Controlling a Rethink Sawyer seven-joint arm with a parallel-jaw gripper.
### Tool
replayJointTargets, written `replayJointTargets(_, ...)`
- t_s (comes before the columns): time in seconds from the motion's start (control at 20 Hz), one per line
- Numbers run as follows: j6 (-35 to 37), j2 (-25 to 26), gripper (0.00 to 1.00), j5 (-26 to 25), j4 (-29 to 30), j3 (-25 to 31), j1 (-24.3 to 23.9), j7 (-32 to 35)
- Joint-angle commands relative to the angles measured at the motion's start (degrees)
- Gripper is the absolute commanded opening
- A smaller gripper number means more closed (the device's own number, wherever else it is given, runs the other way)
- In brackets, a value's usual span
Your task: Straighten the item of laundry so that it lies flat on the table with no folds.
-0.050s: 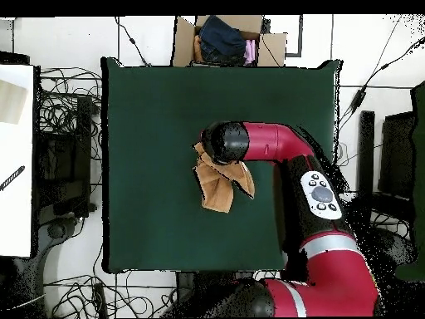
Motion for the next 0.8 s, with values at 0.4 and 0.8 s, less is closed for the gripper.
replayJointTargets(0.4, 16.9, -5.7, 0.0, 1.0, -3.3, -0.5, 4.1, 2.4)
replayJointTargets(0.8, 19.8, -7.0, 0.0, 1.0, -3.5, 0.1, 4.1, 2.7)
